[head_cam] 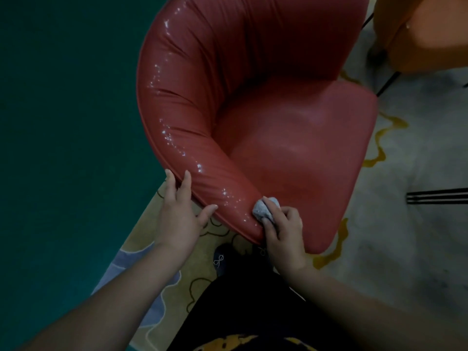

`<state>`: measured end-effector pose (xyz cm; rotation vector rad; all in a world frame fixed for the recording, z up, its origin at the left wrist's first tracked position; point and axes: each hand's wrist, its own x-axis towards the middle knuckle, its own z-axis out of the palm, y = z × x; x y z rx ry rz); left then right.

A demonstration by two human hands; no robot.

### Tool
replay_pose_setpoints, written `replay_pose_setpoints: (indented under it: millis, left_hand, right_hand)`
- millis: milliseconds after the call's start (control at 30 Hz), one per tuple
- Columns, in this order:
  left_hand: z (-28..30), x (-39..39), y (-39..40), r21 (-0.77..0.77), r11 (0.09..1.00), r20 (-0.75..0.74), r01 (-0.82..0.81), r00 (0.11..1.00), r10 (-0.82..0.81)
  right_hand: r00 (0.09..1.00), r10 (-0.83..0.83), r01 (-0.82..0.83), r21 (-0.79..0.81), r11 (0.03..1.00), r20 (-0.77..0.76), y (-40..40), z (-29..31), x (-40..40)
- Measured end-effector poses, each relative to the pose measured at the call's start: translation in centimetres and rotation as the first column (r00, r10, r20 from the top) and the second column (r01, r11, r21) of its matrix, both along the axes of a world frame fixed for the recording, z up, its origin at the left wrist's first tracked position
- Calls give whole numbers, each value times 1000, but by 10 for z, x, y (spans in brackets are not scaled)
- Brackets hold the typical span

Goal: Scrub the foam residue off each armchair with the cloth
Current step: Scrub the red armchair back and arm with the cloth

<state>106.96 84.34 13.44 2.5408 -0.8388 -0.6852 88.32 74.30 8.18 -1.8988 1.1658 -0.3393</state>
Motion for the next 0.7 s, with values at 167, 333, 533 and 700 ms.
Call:
replay_pose_setpoints:
  millis: [167,333,533,700]
  left_hand:
    - [-9,0,4,-62,998,-6,-26,1000,26]
    - [-12,0,4,-93,995,-22,-47,999,45]
    - [-10,0,4,-105,993,-9,-51,999,51]
    - [-9,2,5,-118,991,-19,-70,997,69]
  right_hand:
    - [993,102,-103,17,995,57,-22,-5,25]
    - [969,221,-226,36,973,111,-29,-6,15]
    - [955,267,-261,-65,963,129,-18,-1,-3]
    - [934,330,-325,-57,944,140,-25,3,31]
